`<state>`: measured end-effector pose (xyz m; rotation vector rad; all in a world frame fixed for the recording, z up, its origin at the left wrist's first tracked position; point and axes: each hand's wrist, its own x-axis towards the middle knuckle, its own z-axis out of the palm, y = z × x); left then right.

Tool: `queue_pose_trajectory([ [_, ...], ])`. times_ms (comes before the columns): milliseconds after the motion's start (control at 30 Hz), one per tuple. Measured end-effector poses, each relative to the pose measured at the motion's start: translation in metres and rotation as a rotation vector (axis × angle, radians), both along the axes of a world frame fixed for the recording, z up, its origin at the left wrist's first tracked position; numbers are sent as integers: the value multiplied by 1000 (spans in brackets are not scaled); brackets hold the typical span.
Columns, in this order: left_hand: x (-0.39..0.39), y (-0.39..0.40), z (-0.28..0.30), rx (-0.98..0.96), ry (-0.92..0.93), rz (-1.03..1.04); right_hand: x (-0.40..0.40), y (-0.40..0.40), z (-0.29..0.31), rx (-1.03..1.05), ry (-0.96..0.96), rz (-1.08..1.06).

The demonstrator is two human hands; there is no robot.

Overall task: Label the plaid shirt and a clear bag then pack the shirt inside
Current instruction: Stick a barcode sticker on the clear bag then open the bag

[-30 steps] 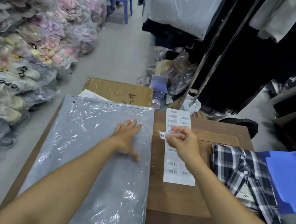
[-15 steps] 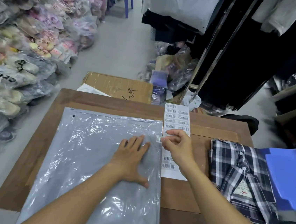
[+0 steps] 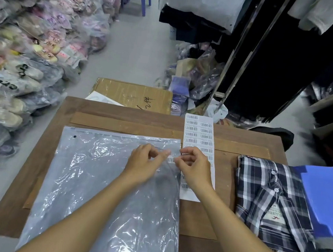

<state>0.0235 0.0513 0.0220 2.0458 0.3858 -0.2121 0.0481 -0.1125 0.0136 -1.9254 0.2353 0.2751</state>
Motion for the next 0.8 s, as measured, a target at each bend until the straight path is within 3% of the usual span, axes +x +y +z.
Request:
queue_pose_trajectory([
  [100, 16, -1, 4, -114, 72, 72, 3, 4, 0, -6, -20, 16],
  [800, 51, 7, -35, 212, 78, -48, 43, 16, -22, -187, 60, 72],
])
